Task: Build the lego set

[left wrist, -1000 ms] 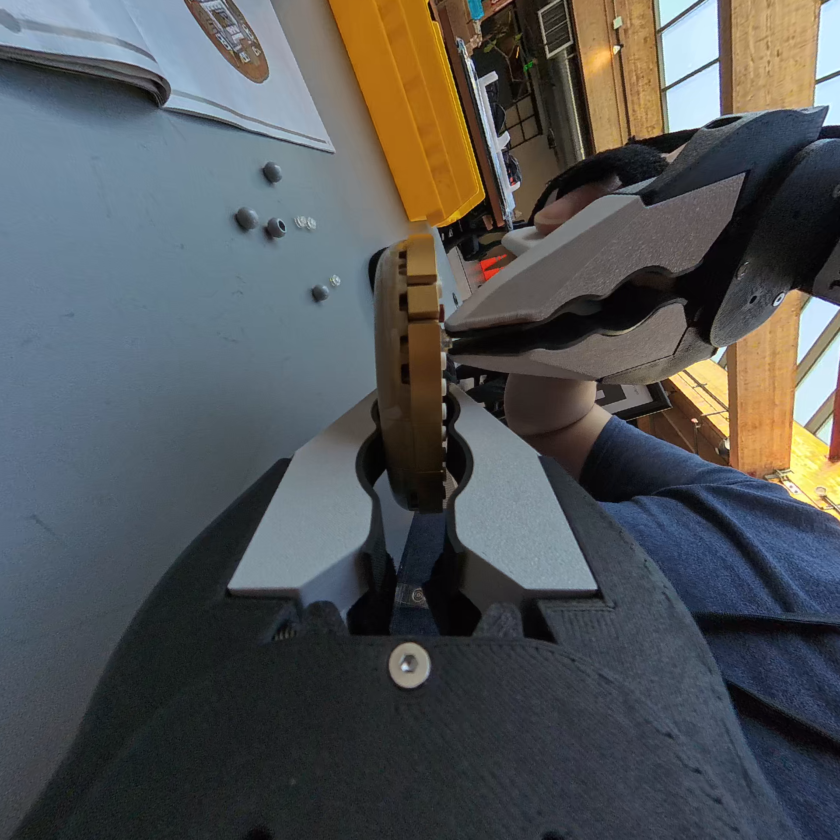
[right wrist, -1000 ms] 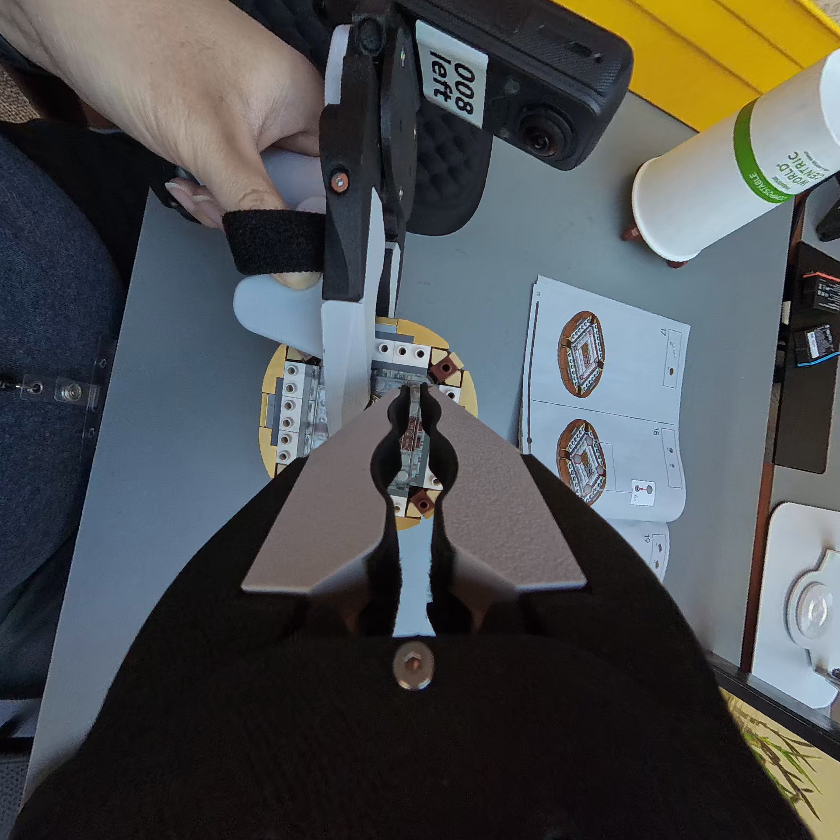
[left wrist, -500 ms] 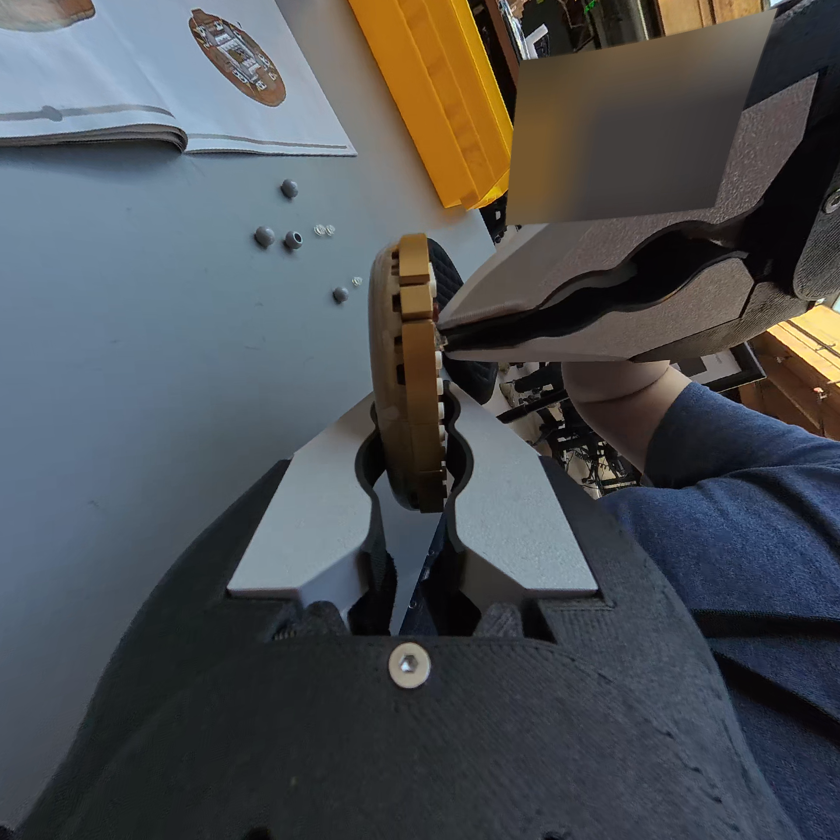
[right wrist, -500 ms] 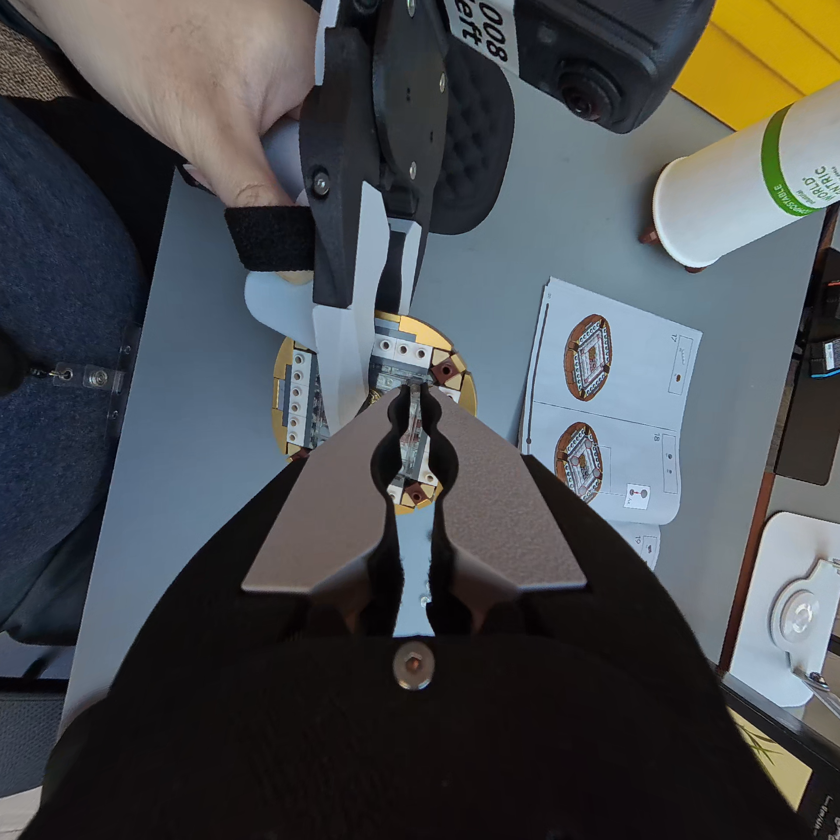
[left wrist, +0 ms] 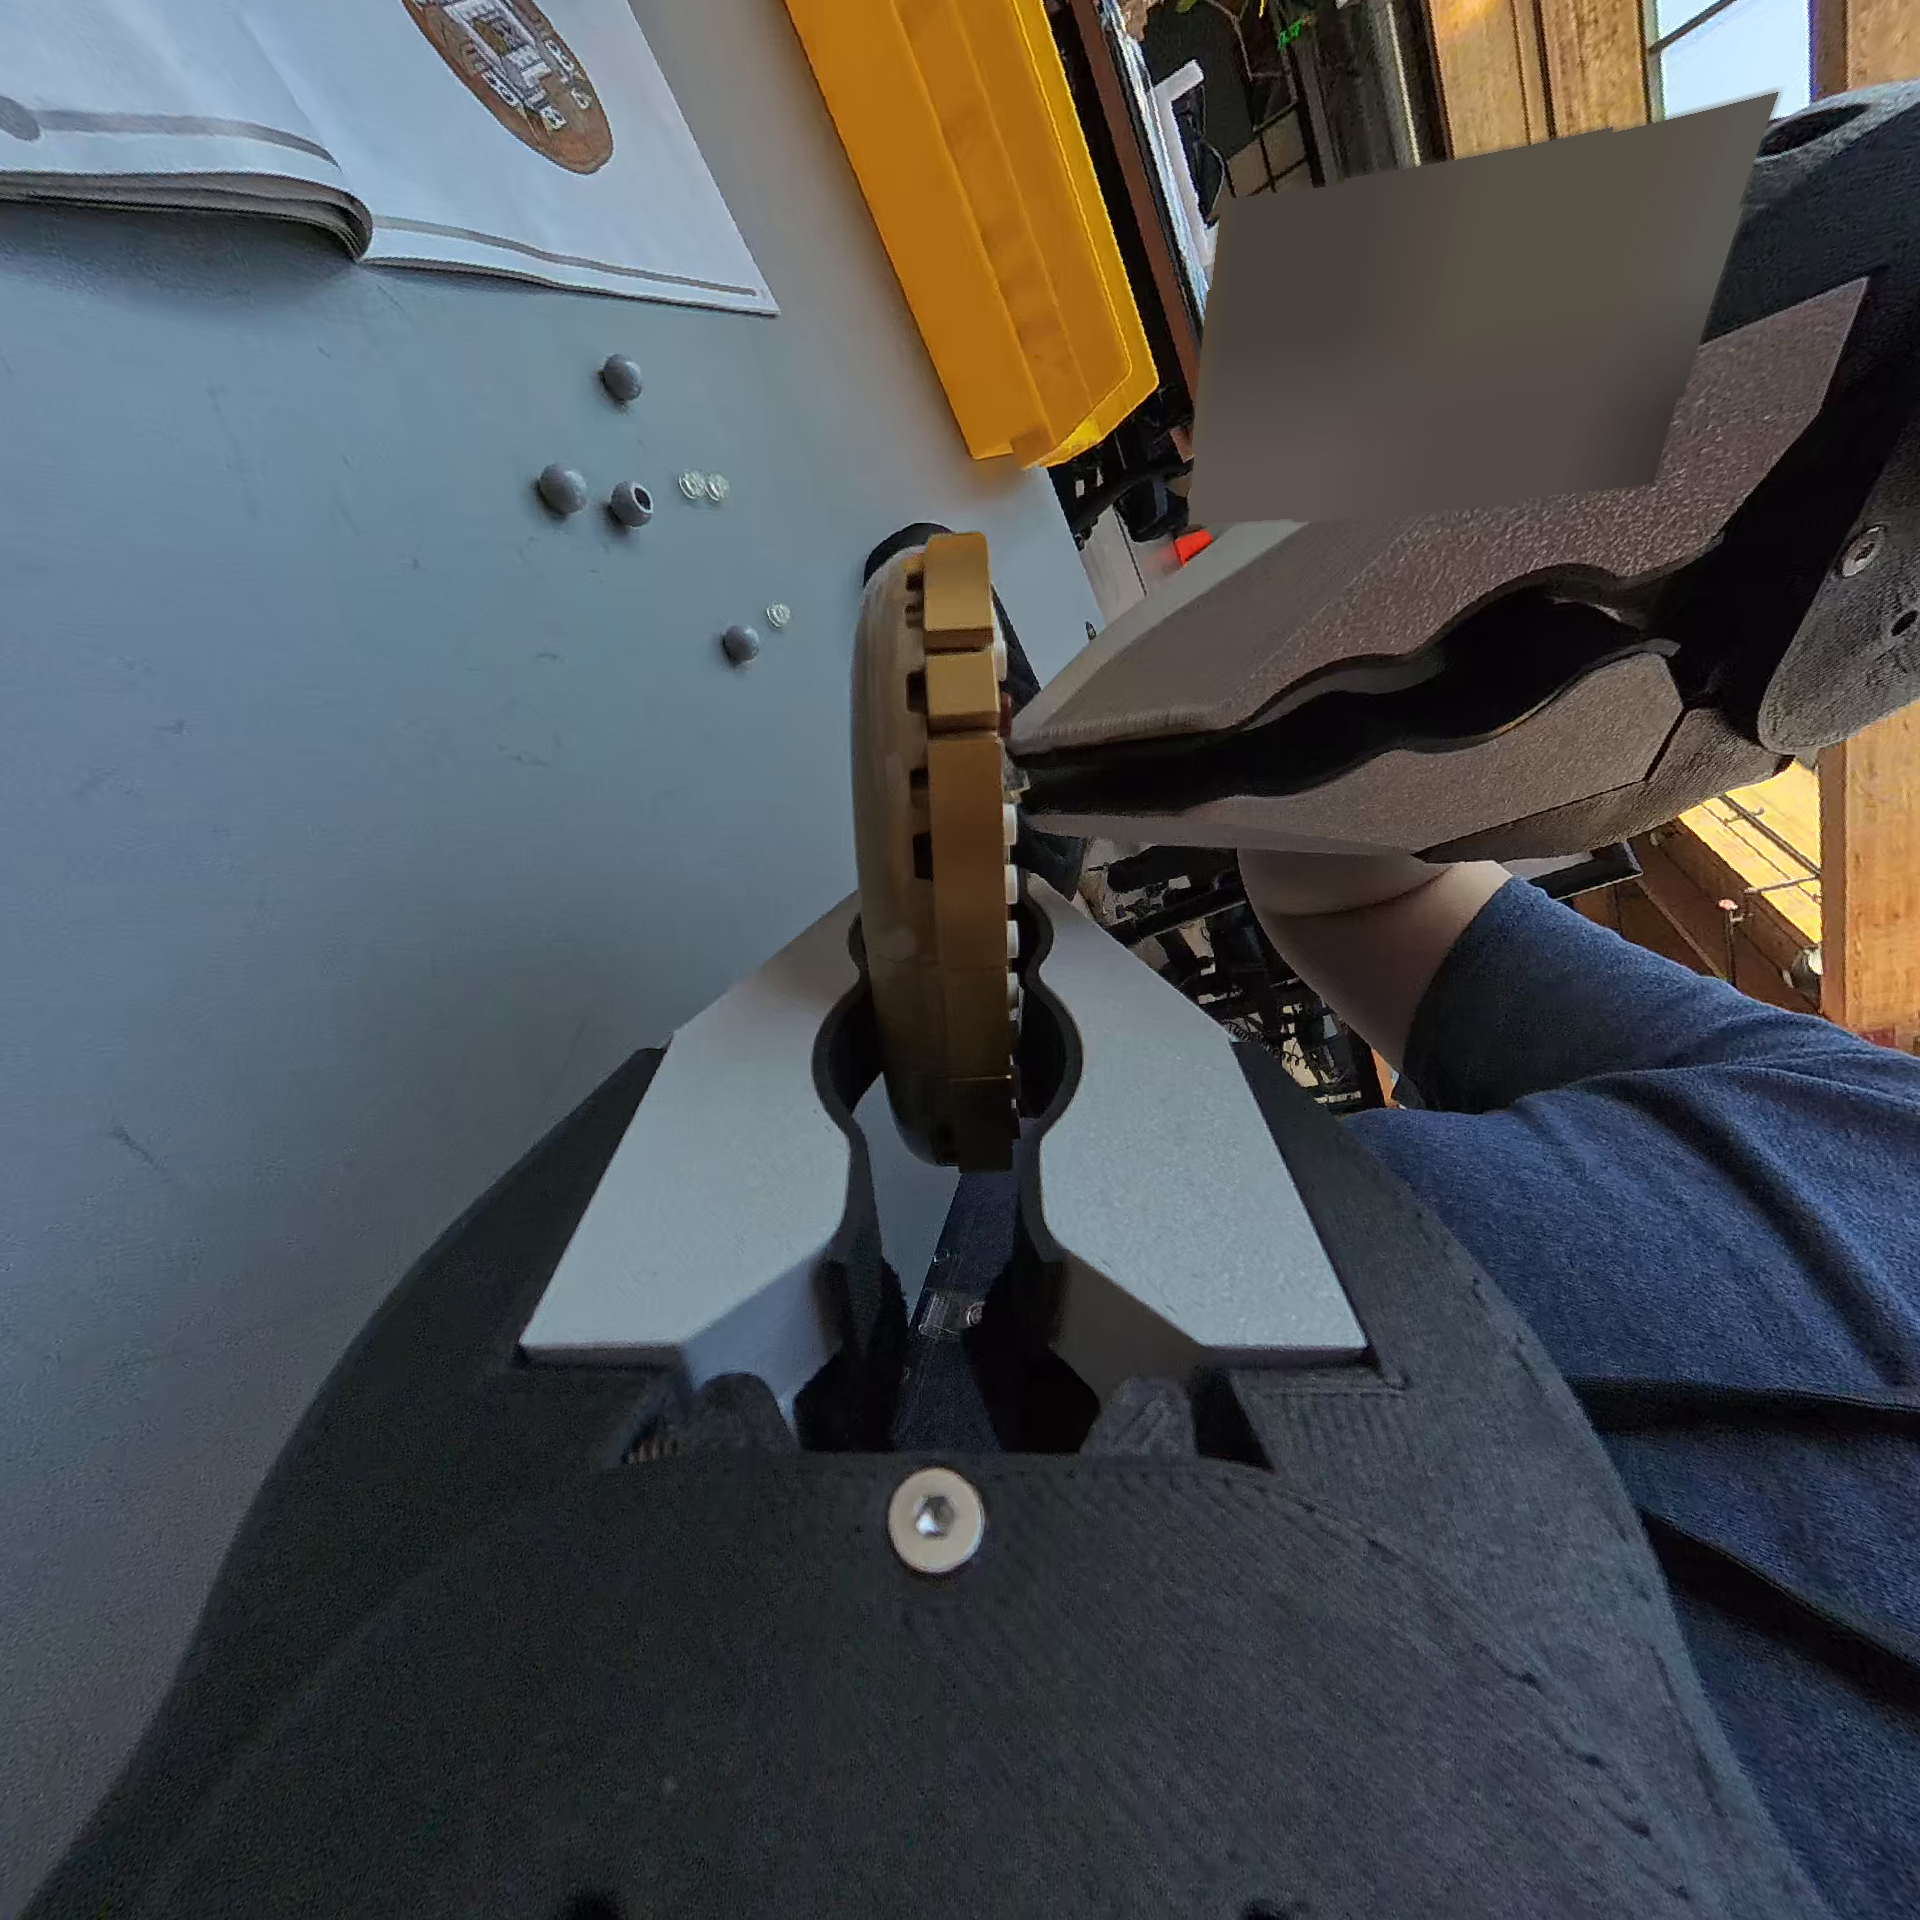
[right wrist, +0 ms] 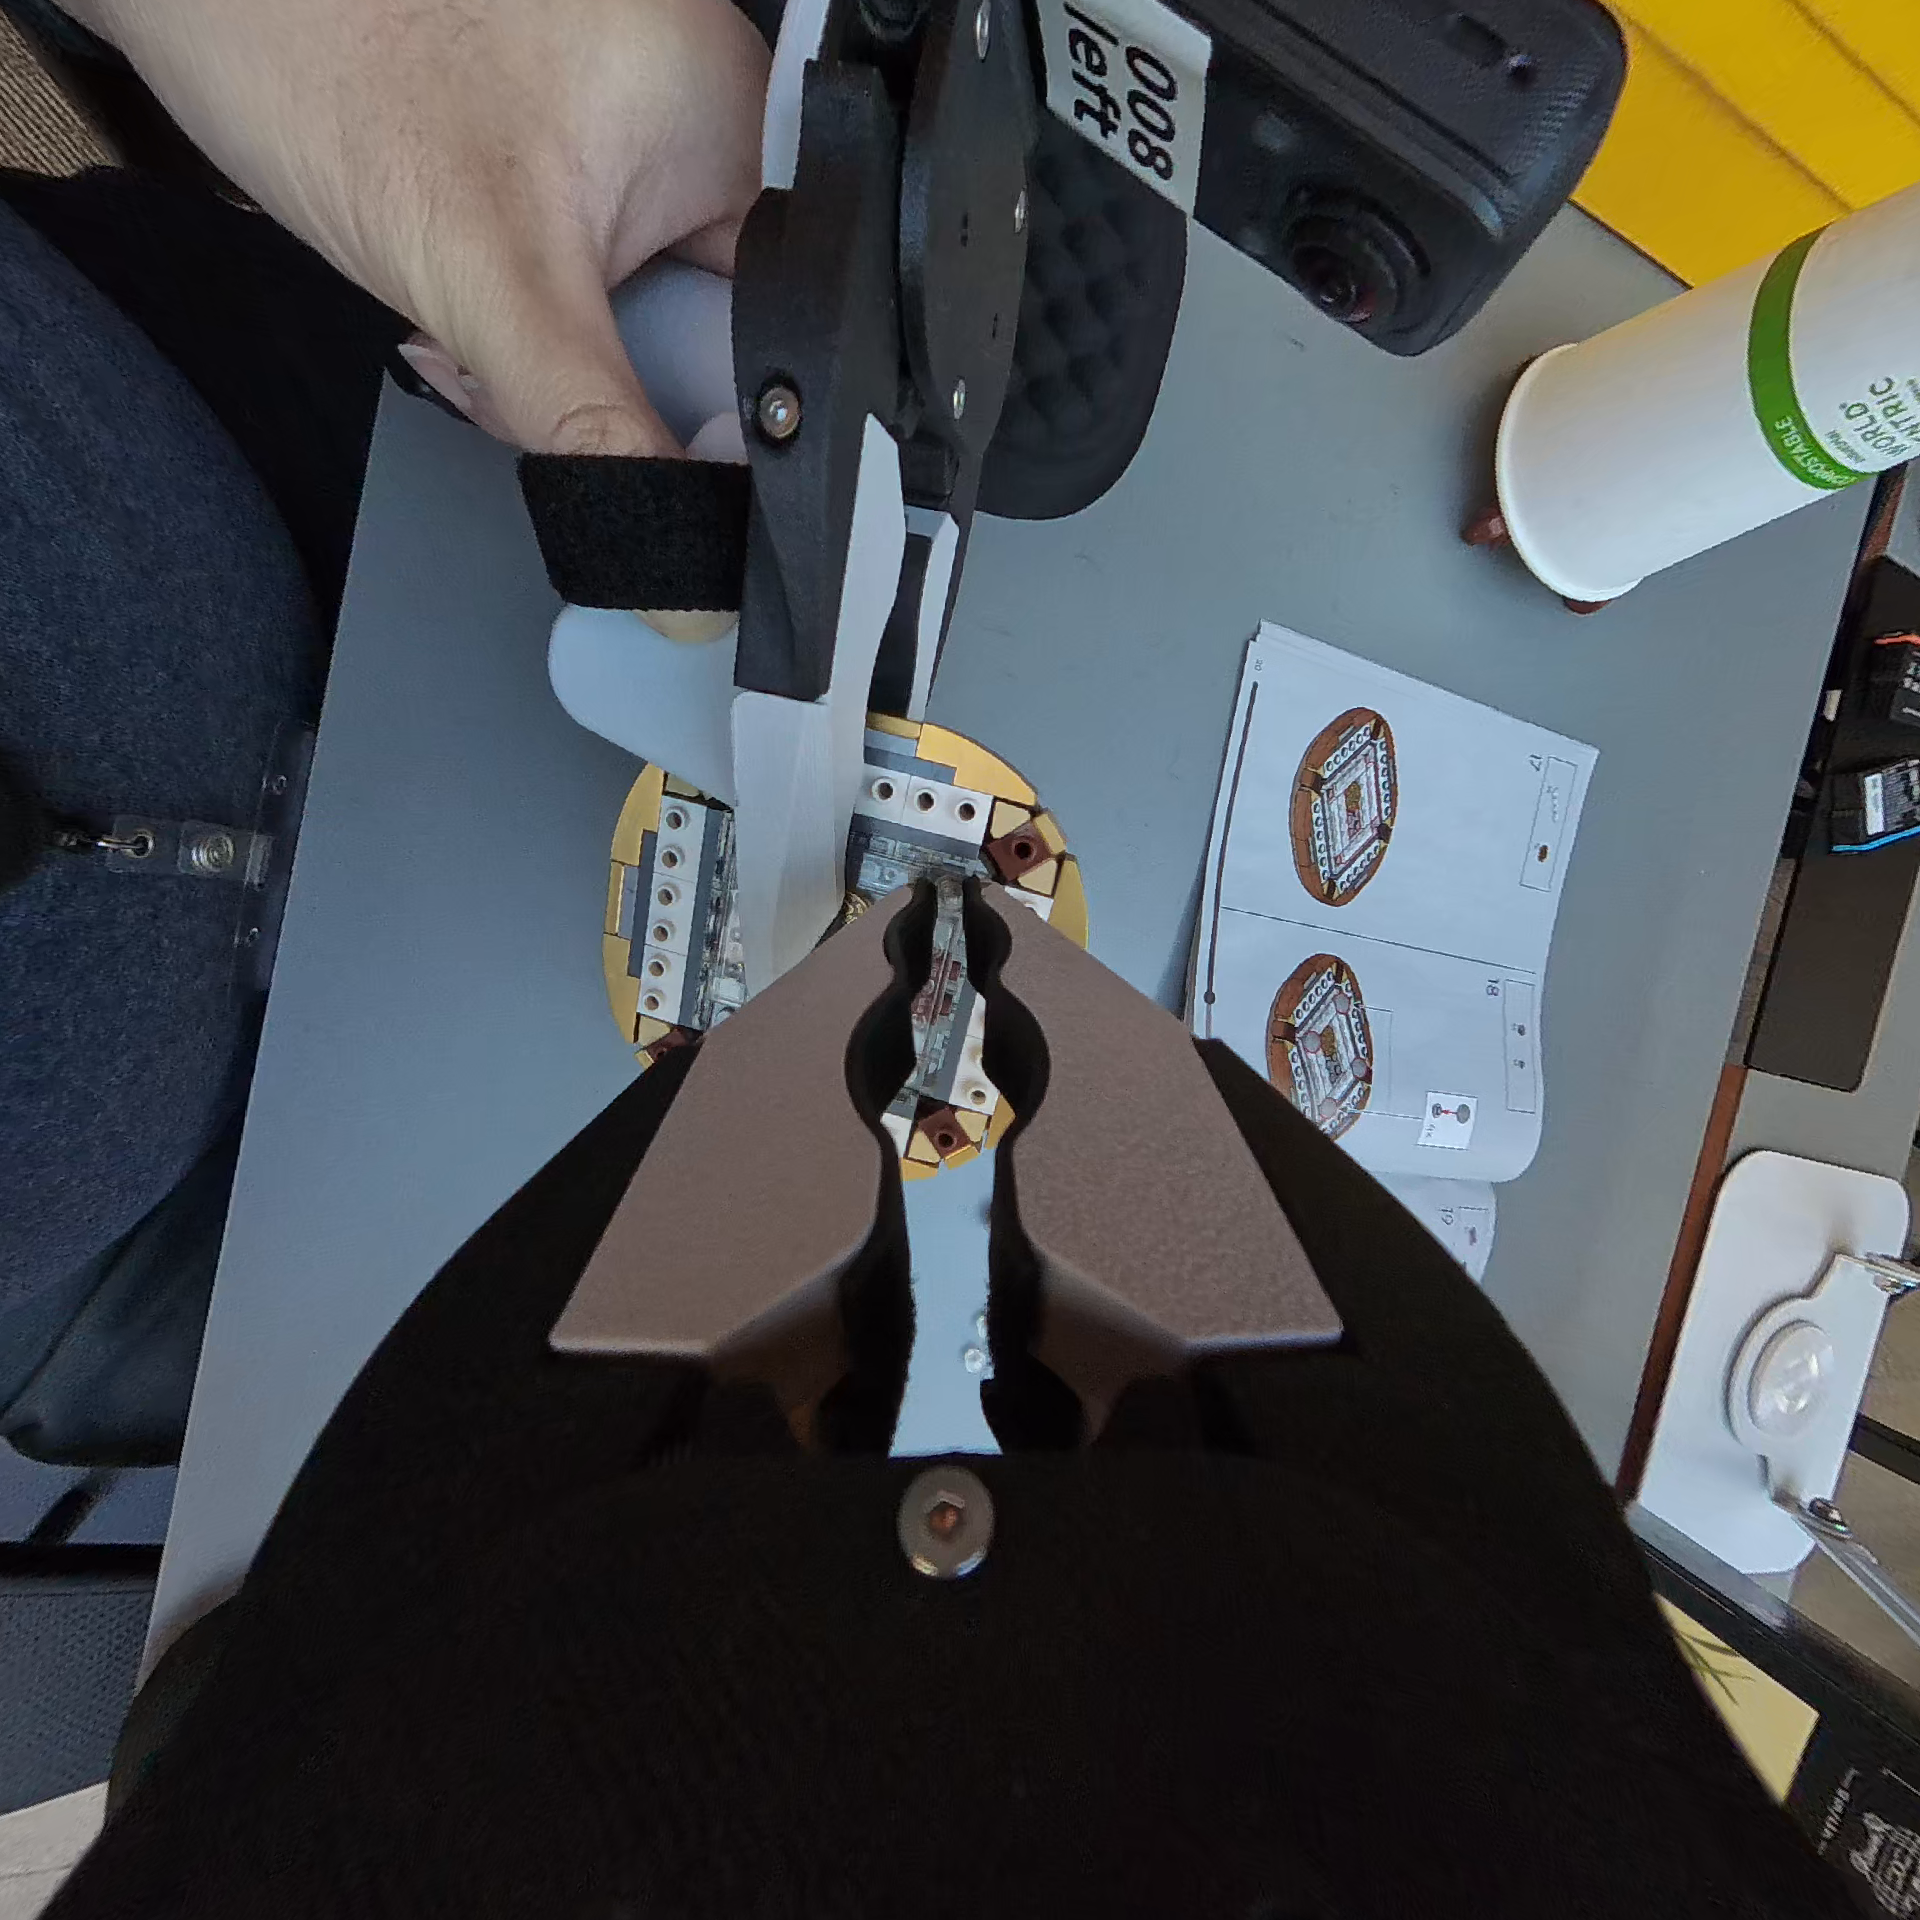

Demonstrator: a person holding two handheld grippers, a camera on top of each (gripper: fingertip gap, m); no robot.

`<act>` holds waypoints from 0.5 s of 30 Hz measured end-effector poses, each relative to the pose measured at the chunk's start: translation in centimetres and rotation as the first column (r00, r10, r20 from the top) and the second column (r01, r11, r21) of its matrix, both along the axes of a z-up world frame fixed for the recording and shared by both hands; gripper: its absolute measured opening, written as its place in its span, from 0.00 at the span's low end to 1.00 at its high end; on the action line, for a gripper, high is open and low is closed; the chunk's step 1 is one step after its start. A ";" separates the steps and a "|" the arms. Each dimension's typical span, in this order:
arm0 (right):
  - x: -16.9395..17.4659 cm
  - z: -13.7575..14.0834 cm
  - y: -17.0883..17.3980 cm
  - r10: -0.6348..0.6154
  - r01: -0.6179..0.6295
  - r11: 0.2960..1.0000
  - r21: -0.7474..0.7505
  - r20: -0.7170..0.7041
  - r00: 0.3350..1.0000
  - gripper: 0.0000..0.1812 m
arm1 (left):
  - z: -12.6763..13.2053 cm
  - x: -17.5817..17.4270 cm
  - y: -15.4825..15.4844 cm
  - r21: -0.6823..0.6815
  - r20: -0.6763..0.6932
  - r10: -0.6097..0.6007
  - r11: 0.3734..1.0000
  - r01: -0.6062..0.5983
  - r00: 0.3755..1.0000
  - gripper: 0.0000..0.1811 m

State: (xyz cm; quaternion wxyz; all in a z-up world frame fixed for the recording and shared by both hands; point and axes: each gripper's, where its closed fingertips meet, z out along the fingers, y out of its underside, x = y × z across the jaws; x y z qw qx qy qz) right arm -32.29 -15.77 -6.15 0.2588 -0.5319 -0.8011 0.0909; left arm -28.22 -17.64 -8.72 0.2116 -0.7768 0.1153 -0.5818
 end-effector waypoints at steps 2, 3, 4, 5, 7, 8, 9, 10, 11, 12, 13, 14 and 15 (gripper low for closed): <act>0.1 -0.1 -0.1 0.003 -0.003 1.000 -0.009 -0.005 1.000 0.04 | 0.0 0.0 -0.1 -0.009 0.006 -0.005 1.000 0.005 1.000 0.11; 0.0 -0.1 -0.1 0.004 -0.004 1.000 -0.006 -0.010 1.000 0.05 | 0.0 0.0 -0.1 -0.016 0.017 -0.007 1.000 0.007 1.000 0.11; 0.0 -0.1 -0.2 0.006 -0.006 1.000 -0.007 -0.013 1.000 0.06 | 0.1 0.0 -0.2 -0.021 0.030 -0.009 1.000 0.010 0.999 0.11; 0.1 0.0 -0.3 0.009 -0.009 1.000 -0.009 -0.016 1.000 0.08 | 0.3 0.1 -0.2 -0.026 0.042 -0.012 1.000 0.013 0.999 0.11; 0.3 0.5 -0.4 0.012 -0.013 1.000 -0.026 -0.032 0.999 0.12 | 0.4 0.1 -0.4 -0.026 0.049 -0.025 0.999 0.026 0.998 0.11; 0.4 1.0 -0.3 0.008 -0.011 0.999 -0.046 -0.058 0.998 0.13 | 0.5 0.2 -0.6 -0.020 0.046 -0.035 0.999 0.036 0.998 0.11; 0.4 1.7 -0.1 -0.002 -0.006 0.997 -0.080 -0.095 0.995 0.17 | 0.6 0.2 -0.7 -0.013 0.042 -0.047 0.999 0.048 0.998 0.11; 0.5 2.4 0.0 -0.017 -0.001 0.991 -0.134 -0.135 0.991 0.21 | 0.7 0.3 -1.0 -0.007 0.039 -0.061 0.998 0.061 0.997 0.11; 0.7 3.0 0.2 -0.043 0.007 0.977 -0.211 -0.167 0.985 0.24 | 0.9 0.4 -1.2 0.009 0.039 -0.077 0.997 0.077 0.996 0.11; 1.0 3.3 0.3 -0.081 0.022 0.949 -0.315 -0.174 0.981 0.28 | 1.1 0.6 -1.4 0.026 0.036 -0.092 0.996 0.091 0.995 0.11; 1.4 3.2 0.5 -0.123 0.048 0.904 -0.426 -0.151 0.981 0.34 | 1.3 0.7 -1.6 0.039 0.026 -0.101 0.994 0.100 0.995 0.11; 1.6 3.0 0.6 -0.157 0.071 0.852 -0.519 -0.124 0.980 0.33 | 1.4 0.8 -1.7 0.056 0.012 -0.108 0.993 0.107 0.994 0.11; 1.8 2.7 0.6 -0.177 0.078 0.794 -0.603 -0.106 0.978 0.33 | 1.4 0.9 -1.9 0.073 -0.005 -0.115 0.991 0.115 0.993 0.11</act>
